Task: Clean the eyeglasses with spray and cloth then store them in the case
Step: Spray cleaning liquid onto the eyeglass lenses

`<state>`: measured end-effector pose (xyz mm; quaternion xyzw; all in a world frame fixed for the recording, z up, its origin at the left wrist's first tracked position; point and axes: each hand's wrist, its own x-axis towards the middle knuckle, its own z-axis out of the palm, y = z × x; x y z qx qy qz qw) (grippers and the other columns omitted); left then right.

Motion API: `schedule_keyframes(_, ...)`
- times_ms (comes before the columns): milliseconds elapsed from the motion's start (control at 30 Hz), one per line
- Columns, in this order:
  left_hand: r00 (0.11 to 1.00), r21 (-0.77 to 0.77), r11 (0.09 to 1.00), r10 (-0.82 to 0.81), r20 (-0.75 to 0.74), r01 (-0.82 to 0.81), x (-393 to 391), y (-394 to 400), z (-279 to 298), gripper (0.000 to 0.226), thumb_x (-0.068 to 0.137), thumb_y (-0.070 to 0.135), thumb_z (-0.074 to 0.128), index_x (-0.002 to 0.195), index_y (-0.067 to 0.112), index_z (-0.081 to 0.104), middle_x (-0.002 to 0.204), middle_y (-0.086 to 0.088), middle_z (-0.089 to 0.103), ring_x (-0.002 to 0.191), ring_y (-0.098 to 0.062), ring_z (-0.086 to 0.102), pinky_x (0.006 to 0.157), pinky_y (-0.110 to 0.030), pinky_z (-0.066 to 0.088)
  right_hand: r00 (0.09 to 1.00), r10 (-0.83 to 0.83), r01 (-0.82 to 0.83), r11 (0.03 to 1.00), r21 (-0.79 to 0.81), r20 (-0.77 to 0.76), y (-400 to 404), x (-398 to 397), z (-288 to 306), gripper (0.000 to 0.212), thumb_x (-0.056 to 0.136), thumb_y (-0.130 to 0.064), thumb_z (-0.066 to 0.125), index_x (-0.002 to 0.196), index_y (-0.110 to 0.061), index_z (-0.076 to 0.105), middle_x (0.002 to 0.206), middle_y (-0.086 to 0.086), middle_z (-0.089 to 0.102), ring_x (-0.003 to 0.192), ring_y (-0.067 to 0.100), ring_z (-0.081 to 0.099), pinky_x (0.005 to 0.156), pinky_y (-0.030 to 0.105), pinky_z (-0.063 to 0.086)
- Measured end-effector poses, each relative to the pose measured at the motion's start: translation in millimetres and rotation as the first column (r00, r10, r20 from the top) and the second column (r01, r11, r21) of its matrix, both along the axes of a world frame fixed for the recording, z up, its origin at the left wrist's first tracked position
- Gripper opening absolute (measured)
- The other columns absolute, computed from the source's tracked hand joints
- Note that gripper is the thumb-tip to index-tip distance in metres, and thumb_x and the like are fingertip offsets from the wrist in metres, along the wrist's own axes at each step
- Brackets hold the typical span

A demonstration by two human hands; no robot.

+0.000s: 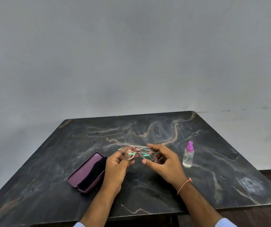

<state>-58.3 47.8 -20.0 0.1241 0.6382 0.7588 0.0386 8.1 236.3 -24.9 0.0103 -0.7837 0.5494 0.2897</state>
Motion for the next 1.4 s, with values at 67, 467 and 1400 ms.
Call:
schedule_keyframes(67, 1.000, 0.028, 1.000, 0.011, 0.005, -0.011, -1.6, 0.8, -1.9, 0.018, 0.105, 0.016, 0.065, 0.113, 0.014, 0.081, 0.111, -0.006, 0.085, 0.104, -0.024, 0.082, 0.092, -0.043, 0.063, 0.999, 0.037, -0.036, 0.998, -0.049, 0.011, -0.7, -0.9, -2.7, 0.066, 0.068, -0.040, 0.098, 0.129, -0.043, 0.073, 0.091, 0.007, 0.071, 0.070, 0.009, 0.058, 0.070, 0.028, 0.053)
schedule_keyframes(467, 0.997, 0.209, 0.976, -0.070, 0.020, 0.064, 5.0, 5.6, 0.4, 0.021, 0.096, 0.032, 0.070, 0.105, 0.021, 0.085, 0.116, -0.012, 0.083, 0.113, -0.027, 0.076, 0.107, -0.049, 0.057, 0.969, 0.209, -0.240, 0.919, -0.313, -0.130, -35.6, -18.1, -2.2, 0.022, 0.095, 0.000, 0.076, 0.116, -0.007, 0.081, 0.117, 0.008, 0.082, 0.117, 0.026, 0.075, 0.103, 0.035, 0.058)
schedule_keyframes(1400, 0.988, 0.275, 0.959, 0.100, -0.115, -0.065, 10.9, -6.1, 6.3, 0.019, 0.093, 0.027, 0.069, 0.094, 0.033, 0.087, 0.105, 0.001, 0.086, 0.109, -0.011, 0.078, 0.108, -0.039, 0.053, 0.921, -0.359, 0.379, 0.917, 0.124, -0.153, -24.6, -7.8, -6.0, 0.013, 0.094, -0.022, 0.079, 0.104, -0.030, 0.080, 0.091, -0.025, 0.074, 0.077, 0.004, 0.068, 0.071, 0.031, 0.059)
